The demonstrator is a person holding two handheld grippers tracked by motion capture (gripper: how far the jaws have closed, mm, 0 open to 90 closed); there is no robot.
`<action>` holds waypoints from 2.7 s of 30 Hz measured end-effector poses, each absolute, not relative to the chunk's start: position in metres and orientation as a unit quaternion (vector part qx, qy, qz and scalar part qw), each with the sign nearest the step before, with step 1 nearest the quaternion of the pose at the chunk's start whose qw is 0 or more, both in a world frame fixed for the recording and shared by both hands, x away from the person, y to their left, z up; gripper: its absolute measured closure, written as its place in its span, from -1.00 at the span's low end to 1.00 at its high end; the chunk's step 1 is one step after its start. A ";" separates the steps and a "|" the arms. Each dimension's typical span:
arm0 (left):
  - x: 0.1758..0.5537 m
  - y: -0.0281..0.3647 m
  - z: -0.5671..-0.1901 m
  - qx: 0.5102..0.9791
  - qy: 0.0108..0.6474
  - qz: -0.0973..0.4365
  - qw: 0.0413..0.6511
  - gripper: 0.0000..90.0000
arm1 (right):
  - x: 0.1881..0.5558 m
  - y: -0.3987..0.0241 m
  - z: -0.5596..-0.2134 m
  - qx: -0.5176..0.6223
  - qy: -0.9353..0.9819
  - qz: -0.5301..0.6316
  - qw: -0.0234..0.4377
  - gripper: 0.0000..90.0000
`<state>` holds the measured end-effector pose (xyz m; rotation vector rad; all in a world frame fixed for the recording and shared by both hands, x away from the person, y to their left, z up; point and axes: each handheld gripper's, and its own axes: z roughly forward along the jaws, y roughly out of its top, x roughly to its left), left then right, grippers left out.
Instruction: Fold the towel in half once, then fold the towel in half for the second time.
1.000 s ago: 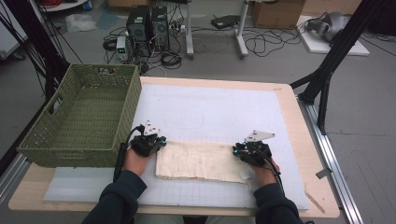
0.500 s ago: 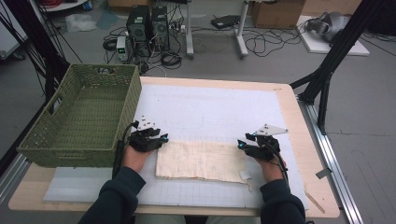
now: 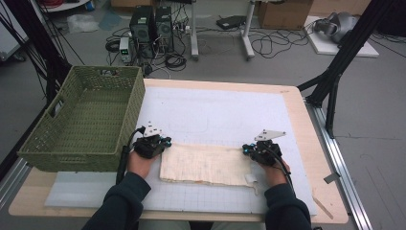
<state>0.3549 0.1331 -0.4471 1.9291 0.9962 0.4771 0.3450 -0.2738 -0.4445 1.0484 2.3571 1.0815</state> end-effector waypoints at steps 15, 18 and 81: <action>0.364 0.129 -0.447 0.755 0.413 0.204 0.467 0.82 | 0.353 -0.272 -0.445 0.392 0.810 0.364 0.240 0.71; 0.363 0.132 -0.443 0.749 0.412 0.210 0.474 0.47 | 0.352 -0.278 -0.441 0.406 0.800 0.371 0.242 0.42; 0.362 0.137 -0.421 0.741 0.391 0.153 0.525 -0.47 | 0.300 -0.330 -0.416 0.418 0.754 0.444 0.243 -0.75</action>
